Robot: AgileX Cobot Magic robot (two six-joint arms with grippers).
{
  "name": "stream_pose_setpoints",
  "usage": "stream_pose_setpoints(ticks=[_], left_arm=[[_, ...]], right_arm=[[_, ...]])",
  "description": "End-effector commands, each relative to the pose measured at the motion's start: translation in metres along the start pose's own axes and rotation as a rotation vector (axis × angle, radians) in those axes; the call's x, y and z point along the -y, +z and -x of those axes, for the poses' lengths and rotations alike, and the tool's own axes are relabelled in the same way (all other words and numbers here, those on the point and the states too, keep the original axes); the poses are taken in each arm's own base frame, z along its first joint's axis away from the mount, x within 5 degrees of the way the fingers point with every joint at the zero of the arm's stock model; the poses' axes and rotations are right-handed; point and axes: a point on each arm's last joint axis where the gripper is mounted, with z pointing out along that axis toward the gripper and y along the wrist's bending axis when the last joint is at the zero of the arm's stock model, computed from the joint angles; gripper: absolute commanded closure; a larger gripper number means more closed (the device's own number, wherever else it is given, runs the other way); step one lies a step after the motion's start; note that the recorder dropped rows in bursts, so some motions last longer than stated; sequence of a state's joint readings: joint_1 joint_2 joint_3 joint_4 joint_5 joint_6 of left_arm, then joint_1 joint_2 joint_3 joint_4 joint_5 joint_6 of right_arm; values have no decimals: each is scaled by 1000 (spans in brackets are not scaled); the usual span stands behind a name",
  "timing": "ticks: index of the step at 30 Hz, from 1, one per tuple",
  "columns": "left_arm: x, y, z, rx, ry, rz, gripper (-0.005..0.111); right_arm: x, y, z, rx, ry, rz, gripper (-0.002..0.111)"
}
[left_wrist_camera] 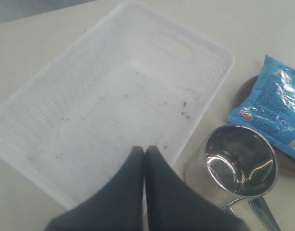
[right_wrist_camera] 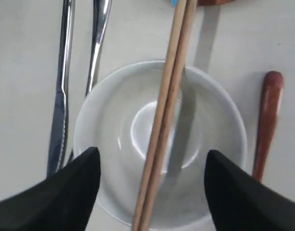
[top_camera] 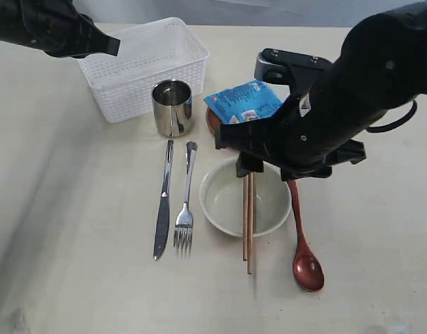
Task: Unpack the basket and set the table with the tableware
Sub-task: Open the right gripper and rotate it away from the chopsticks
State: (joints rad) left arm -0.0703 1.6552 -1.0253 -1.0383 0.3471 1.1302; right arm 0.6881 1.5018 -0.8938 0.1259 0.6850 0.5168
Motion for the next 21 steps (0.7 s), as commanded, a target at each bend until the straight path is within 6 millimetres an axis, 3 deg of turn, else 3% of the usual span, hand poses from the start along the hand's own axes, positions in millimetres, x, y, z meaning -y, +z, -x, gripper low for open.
stream_pose_setpoints(ticks=[1,3,5,9,15,17,21], left_arm=[[0,-2,-1,5,-12,4,107],[0,-2,-1,5,-12,4,107],[0,-2,-1,5,-12,4,107],[0,-2,-1,5,-12,4,107],[0,-2,-1,5,-12,4,107],[0,-2,-1,5,-12,4,107],[0,-2,-1,5,-12,4,107]], right_arm=[[15,-21,-7,-30,-165,-134,49],[20,-28,-14,-89,-248,-185,50],[24,-35,-21,-157,-314,-208,61],[20,-39,-34,-287,-393,-134,105],[-13,-35,-67,-384,-850,157,108],[-22,-33,-79,-381,-1021,177,109],[-30,-24,-93,-321,-1164,156,109]])
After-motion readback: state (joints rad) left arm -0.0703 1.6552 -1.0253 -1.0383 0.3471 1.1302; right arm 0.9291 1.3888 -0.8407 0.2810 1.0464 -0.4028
